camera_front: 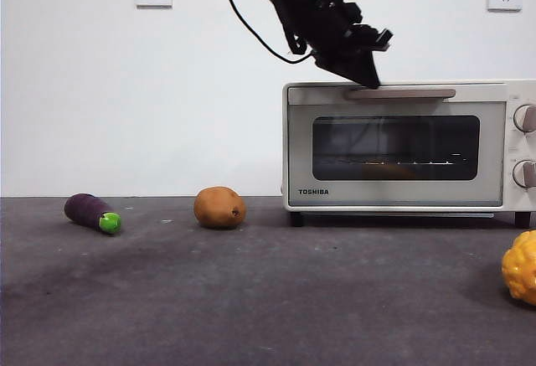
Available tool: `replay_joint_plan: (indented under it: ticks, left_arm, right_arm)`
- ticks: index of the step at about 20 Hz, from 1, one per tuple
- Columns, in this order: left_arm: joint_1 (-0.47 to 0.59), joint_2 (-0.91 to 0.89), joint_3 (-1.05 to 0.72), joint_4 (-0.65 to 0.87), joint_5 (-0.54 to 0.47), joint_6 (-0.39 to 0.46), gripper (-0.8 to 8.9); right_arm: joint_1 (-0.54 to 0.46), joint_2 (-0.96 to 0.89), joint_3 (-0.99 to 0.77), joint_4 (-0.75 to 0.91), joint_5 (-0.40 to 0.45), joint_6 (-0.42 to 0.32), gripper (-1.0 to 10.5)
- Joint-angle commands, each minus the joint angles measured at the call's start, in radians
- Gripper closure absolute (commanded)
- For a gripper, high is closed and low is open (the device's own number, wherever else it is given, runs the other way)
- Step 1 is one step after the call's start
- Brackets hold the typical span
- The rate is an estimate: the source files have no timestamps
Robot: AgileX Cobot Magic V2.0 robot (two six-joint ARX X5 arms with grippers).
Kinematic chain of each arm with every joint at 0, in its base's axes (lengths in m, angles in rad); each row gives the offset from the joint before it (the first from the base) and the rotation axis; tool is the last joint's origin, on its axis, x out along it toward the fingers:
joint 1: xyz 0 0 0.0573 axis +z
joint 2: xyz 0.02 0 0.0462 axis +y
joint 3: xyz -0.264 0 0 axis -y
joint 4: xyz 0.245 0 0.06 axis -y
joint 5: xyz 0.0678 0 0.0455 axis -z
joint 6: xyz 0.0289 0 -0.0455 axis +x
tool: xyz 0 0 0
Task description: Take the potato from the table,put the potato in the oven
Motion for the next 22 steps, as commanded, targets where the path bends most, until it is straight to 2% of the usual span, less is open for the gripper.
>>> replay_joint_plan:
  ticks: [1, 7, 11, 13, 17, 22]
  left_arm:
    - [-0.015, 0.053, -0.035, -0.101, -0.004, -0.077, 8.22]
    - [-0.039, 0.053, -0.035, -0.169, -0.005, -0.188, 8.22]
    - [-0.056, 0.053, -0.035, -0.236, -0.014, -0.207, 8.21]
    - [-0.068, 0.053, -0.035, -0.260, -0.040, -0.211, 8.21]
    - [-0.087, 0.054, -0.035, -0.283, -0.043, -0.224, 8.21]
    - [-0.106, 0.054, -0.035, -0.341, -0.042, -0.269, 8.21]
  right_arm:
    - [0.001, -0.001, 0.005, -0.006, -0.009, -0.011, 9.5]
    - [0.001, -0.003, 0.037, -0.102, -0.008, -0.034, 9.5]
    - [0.001, -0.003, 0.142, -0.182, -0.002, -0.107, 9.5]
    - [0.001, -0.003, 0.209, -0.227, 0.030, -0.122, 9.5]
    - [0.001, -0.003, 0.349, -0.311, 0.097, -0.126, 9.5]
    - [0.001, -0.003, 0.452, -0.312, 0.100, -0.120, 9.5]
